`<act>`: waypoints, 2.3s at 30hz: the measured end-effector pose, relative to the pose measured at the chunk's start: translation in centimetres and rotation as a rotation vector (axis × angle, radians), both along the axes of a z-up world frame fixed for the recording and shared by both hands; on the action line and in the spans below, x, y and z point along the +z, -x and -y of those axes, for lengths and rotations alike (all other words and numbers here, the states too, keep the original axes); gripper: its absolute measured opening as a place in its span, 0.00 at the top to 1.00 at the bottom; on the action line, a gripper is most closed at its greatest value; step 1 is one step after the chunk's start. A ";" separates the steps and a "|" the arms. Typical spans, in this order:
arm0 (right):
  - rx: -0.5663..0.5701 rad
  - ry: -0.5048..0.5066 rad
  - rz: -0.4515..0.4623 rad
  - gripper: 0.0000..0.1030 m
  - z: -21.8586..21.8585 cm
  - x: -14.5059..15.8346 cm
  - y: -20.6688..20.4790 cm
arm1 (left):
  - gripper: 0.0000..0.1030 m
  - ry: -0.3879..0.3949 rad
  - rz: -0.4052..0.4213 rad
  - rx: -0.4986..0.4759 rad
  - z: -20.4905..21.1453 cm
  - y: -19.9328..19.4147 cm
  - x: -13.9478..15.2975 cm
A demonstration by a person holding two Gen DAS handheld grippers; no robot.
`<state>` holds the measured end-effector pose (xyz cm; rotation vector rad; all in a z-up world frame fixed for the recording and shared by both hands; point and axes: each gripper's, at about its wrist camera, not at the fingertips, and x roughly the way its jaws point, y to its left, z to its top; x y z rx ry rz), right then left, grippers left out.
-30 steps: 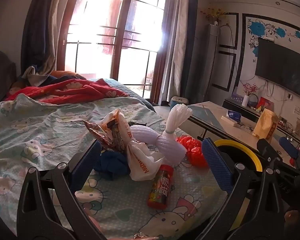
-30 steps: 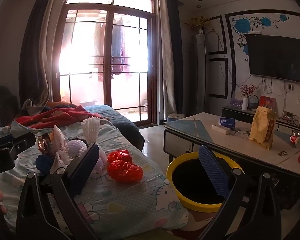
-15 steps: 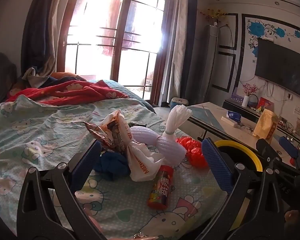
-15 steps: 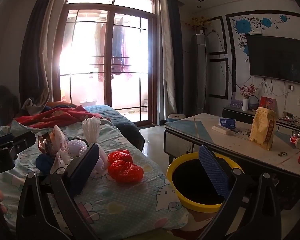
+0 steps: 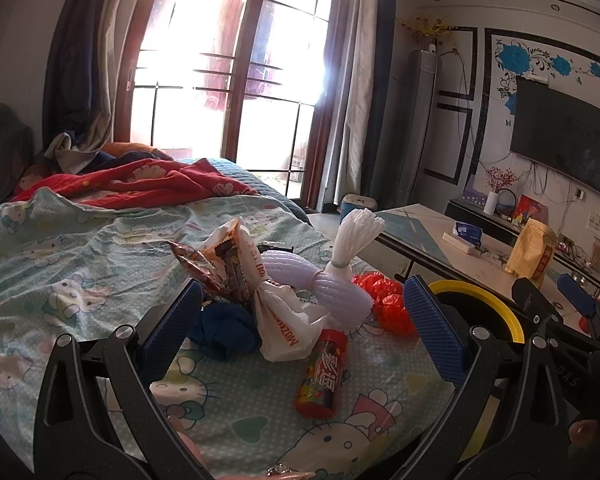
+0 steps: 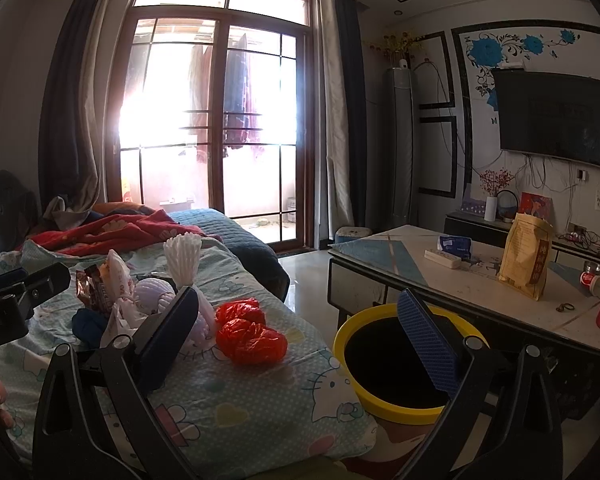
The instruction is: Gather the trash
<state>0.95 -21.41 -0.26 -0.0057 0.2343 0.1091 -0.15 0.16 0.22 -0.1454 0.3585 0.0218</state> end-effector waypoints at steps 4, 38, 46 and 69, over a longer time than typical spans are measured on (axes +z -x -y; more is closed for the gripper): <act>0.000 0.001 0.000 0.06 0.0 0.1 0.1 | 0.10 0.000 0.000 0.000 0.0 0.1 -0.1; 0.022 -0.002 -0.028 0.06 -1.1 -1.1 -0.7 | 0.10 0.015 -0.004 0.034 -1.0 -0.1 -0.1; 0.096 -0.013 -0.070 0.06 -2.6 -0.6 -1.6 | 0.10 0.038 -0.015 0.094 -3.3 -0.3 -0.2; 0.335 0.043 -0.146 0.06 -9.7 0.2 -6.0 | 0.10 0.190 -0.104 0.224 -12.1 -1.8 -1.2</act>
